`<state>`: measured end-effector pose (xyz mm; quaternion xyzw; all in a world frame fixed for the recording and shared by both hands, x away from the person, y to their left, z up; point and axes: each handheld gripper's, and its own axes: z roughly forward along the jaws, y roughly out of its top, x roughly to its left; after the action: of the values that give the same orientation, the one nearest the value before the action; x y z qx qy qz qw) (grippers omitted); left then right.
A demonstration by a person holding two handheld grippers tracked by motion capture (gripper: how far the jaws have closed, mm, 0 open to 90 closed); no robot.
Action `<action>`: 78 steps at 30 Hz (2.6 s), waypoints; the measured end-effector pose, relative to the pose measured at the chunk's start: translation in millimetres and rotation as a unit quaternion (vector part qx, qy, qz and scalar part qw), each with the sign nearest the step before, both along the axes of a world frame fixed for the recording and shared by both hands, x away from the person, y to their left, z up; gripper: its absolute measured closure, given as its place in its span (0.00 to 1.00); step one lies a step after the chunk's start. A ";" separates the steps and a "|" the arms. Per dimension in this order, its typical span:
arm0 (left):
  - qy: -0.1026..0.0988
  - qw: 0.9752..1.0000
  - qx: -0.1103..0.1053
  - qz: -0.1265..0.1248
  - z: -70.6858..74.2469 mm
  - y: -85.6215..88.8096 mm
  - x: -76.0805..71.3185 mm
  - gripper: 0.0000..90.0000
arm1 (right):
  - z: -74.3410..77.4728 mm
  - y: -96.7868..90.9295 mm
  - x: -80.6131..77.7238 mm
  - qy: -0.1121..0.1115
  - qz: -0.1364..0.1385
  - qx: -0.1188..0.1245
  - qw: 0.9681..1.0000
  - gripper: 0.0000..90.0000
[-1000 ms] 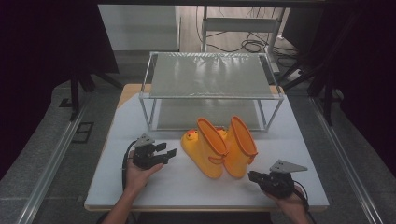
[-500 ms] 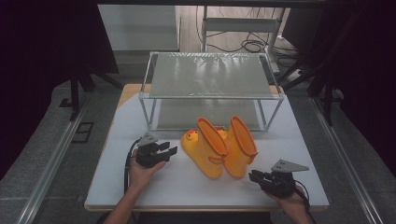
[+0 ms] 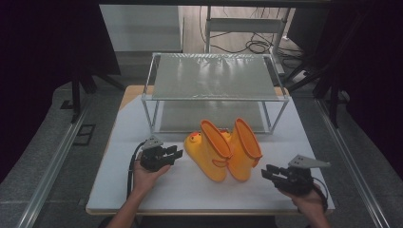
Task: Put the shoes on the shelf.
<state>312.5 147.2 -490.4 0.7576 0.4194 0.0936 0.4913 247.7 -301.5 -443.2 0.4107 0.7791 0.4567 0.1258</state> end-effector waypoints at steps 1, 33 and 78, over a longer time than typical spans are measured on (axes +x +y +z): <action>-0.001 1.000 -0.001 -0.001 0.3 0.0 -0.5 0.69 | 13.1 -1.5 0.9 0.000 -0.002 0.002 1.000 0.68; 0.003 1.000 0.001 -0.016 -2.4 0.6 -5.8 0.66 | 130.8 91.9 84.4 0.148 0.055 -0.058 0.986 0.40; 0.008 1.000 0.003 -0.014 -4.3 1.8 -6.3 0.66 | 95.1 150.0 99.5 0.216 -0.002 -0.169 0.962 0.52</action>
<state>306.2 149.0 -494.7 0.7655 0.4123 0.0821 0.4872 347.2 -151.5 -348.1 0.4735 0.8530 0.2184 0.0228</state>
